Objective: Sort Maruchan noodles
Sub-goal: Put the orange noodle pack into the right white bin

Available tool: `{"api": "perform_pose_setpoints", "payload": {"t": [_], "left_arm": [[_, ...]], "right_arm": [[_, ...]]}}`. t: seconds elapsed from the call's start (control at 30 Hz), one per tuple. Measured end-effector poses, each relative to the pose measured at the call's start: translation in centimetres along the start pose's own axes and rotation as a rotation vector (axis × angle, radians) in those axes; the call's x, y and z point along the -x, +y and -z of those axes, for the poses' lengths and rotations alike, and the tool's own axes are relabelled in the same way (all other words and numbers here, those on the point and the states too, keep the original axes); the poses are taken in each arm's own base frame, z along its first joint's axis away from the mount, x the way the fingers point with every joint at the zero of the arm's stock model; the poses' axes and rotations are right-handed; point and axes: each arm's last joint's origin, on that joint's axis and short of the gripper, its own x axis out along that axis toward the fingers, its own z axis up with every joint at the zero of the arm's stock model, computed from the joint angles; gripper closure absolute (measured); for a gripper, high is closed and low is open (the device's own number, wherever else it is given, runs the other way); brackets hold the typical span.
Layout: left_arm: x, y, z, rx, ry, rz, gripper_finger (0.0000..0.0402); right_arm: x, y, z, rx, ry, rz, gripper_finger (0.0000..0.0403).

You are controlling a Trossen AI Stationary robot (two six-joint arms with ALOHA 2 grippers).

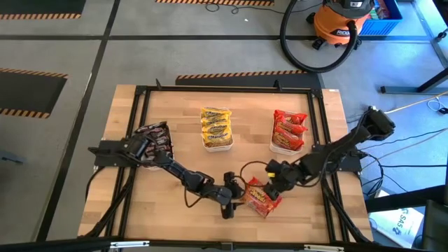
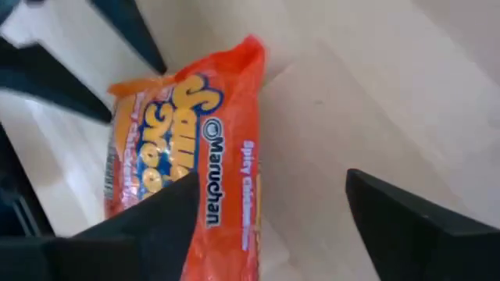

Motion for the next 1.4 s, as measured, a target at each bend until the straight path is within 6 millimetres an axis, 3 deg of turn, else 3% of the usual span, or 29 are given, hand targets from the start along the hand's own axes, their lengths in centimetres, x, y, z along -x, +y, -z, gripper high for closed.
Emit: {"api": "perform_pose_setpoints", "payload": {"t": [0.13, 0.4, 0.67, 1.1, 1.23, 1.4], "left_arm": [[-0.1, 0.1, 0.2, -0.002, 0.009, -0.012, 0.0153], [-0.1, 0.3, 0.1, -0.001, 0.007, -0.031, 0.0153], [-0.2, 0.5, 0.1, -0.004, 0.007, -0.036, 0.0153], [-0.2, 0.6, 0.1, -0.004, 0.006, -0.038, 0.0153], [-0.2, 0.6, 0.0, -0.004, 0.000, -0.059, 0.0153], [-0.1, 0.7, 0.0, -0.006, -0.001, -0.073, 0.0154]], "right_arm": [[-1.2, 0.4, 0.3, 0.060, 0.067, -0.122, 0.0081], [-2.5, -0.7, 1.0, 0.018, 0.043, -0.172, 0.0099], [-3.0, -1.1, 1.2, -0.030, -0.021, -0.338, 0.0105], [-5.8, -0.9, 1.7, -0.022, -0.005, -0.396, 0.0108], [-5.8, -0.7, 1.6, 0.032, -0.030, -0.419, 0.0134], [-5.8, -0.6, 1.6, 0.065, -0.024, -0.433, 0.0204]]}}
